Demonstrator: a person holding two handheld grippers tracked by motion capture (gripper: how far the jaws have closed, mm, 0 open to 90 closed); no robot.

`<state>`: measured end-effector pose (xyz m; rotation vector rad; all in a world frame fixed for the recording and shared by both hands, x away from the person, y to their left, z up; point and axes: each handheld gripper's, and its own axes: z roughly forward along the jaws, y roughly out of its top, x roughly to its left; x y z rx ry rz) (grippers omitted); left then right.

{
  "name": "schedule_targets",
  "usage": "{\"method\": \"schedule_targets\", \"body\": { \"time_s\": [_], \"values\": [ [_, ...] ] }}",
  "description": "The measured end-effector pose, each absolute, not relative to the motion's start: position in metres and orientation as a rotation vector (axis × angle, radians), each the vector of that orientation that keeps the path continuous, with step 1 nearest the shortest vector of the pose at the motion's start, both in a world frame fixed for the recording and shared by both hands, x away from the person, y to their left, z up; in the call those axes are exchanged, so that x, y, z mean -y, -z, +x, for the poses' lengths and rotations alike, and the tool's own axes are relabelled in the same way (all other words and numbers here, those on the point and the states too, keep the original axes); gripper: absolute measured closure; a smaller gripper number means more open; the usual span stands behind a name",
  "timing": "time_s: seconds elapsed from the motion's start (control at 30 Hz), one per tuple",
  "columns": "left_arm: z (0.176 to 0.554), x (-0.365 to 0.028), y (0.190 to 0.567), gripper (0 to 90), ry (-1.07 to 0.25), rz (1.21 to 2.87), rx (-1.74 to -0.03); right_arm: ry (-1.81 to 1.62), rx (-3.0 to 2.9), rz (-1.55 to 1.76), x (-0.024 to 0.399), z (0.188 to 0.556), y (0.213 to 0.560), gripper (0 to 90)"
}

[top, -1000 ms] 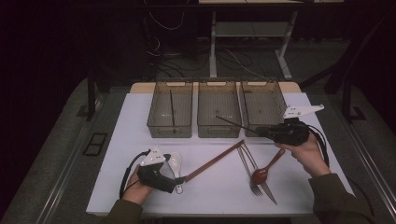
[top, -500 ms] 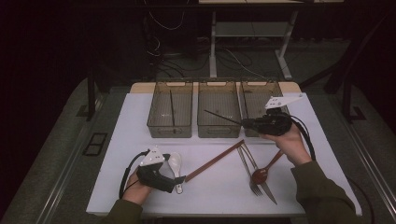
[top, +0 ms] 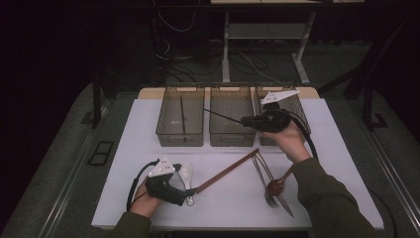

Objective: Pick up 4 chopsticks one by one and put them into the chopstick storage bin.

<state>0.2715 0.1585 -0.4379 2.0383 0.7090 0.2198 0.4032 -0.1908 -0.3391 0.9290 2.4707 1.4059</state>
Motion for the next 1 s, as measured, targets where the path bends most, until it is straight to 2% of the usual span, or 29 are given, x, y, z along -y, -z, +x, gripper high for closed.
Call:
{"method": "schedule_targets", "body": {
  "time_s": [0.47, 1.0],
  "values": [
    [0.271, -0.159, 0.436, 0.0, -0.223, 2.025, -0.701, -1.287, -2.485, 0.918, 0.122, 0.441, 0.335, 85.5],
    [0.27, -0.158, 0.436, 0.0, -0.221, 2.035, -0.687, -1.185, -2.531, 0.96, 0.036, 0.473, 0.359, 85.6]
  ]
}}
